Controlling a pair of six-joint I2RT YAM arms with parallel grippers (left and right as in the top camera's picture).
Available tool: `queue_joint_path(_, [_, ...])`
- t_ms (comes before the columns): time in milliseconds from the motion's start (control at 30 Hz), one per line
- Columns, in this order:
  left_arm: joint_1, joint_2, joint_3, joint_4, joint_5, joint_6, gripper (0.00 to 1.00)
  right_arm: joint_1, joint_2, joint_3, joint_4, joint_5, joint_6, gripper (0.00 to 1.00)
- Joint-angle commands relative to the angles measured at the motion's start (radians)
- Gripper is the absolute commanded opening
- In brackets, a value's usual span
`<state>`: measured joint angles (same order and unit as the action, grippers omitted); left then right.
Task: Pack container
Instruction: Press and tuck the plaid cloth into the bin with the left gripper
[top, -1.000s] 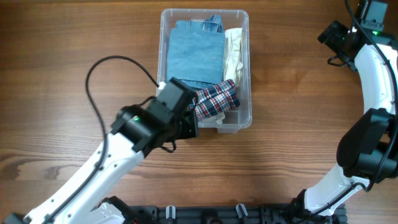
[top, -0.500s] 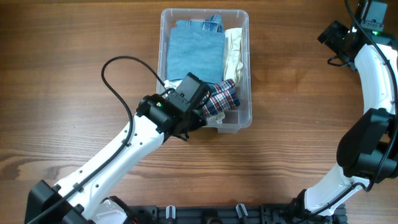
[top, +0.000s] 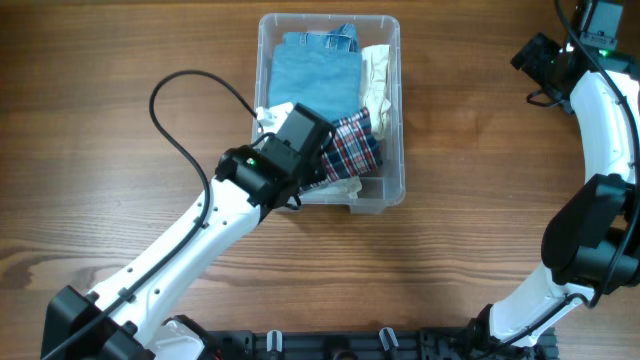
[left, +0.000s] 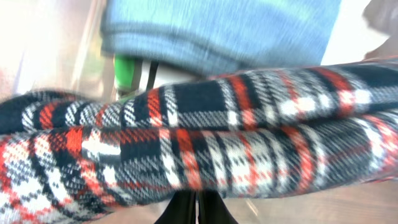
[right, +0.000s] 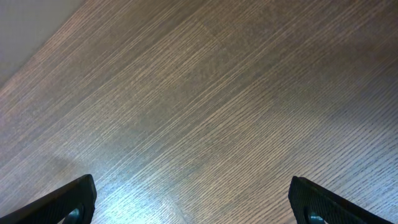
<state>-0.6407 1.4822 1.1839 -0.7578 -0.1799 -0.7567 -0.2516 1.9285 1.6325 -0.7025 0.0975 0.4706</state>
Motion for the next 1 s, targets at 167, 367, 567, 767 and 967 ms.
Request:
queue_joint_path(167, [0.038, 0.201, 0.010, 0.296, -0.046, 0.252, 0.04, 0.003, 0.015, -0.005, 0.002, -0.002, 0.002, 1.00])
queue_joint_path(367, [0.037, 0.241, 0.010, 0.502, -0.044, 0.291, 0.04, 0.003, 0.015, -0.005, 0.002, -0.002, 0.002, 1.00])
queue_joint_path(567, [0.037, 0.242, 0.010, 0.529, 0.180, 0.467, 0.04, 0.003, 0.015, -0.005, 0.002, -0.002, 0.003, 1.00])
queue_joint_path(767, [0.037, 0.240, 0.010, 0.443, 0.298, 0.639, 0.09, 0.003, 0.015, -0.005, 0.002, -0.002, 0.002, 1.00])
queue_joint_path(967, [0.037, 0.188, 0.010, 0.393, 0.328, 0.698, 0.14, 0.003, 0.014, -0.005, 0.002, -0.002, 0.002, 1.00])
